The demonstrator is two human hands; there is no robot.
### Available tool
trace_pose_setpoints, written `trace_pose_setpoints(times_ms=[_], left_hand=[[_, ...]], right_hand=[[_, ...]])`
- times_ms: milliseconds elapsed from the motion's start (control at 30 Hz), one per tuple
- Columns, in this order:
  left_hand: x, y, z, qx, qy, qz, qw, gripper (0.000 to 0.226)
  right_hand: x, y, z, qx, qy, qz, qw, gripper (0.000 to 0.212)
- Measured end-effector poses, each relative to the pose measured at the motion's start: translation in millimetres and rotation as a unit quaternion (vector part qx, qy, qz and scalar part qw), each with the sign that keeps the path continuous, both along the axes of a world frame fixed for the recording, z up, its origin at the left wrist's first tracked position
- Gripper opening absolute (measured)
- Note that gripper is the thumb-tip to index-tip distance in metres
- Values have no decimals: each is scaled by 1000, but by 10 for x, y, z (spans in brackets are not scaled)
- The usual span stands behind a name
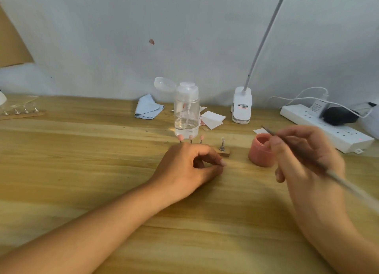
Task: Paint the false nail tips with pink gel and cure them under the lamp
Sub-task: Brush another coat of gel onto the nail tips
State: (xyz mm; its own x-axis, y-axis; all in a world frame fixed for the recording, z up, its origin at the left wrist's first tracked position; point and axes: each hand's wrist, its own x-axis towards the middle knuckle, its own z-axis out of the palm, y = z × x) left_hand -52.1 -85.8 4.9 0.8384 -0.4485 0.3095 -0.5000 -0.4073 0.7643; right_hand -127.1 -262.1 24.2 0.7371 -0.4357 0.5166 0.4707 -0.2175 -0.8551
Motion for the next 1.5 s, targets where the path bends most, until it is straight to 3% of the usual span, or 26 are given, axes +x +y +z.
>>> trace_pose_setpoints(times_ms=[133, 333, 800, 1000, 1100, 1167, 1300, 1500], left_hand=[[-29, -3, 28, 6, -10, 7, 1000, 14], [-43, -11, 52, -7, 2, 6, 1000, 15], [-28, -4, 22, -11, 25, -19, 999, 18], [-25, -12, 14, -20, 25, -25, 999, 20], [-13, -8, 10, -22, 22, -29, 999, 21], [3, -3, -4, -20, 23, -27, 999, 19], [28, -3, -24, -8, 17, -18, 1000, 15], [36, 2, -39, -18, 19, -16, 1000, 24]], right_hand=[[58, -190, -28, 0, 51, -47, 998, 26], [139, -249, -115, -16, 145, -105, 984, 9], [140, -236, -105, -11, 173, -105, 979, 8], [126, -216, -96, -2, 119, -98, 988, 13], [40, -148, -38, -4, 41, -52, 998, 15], [-15, -40, -13, 3, 17, 38, 999, 3], [-47, 106, -70, 17, 83, 144, 986, 13], [-20, 93, -106, 26, 136, 126, 982, 14]])
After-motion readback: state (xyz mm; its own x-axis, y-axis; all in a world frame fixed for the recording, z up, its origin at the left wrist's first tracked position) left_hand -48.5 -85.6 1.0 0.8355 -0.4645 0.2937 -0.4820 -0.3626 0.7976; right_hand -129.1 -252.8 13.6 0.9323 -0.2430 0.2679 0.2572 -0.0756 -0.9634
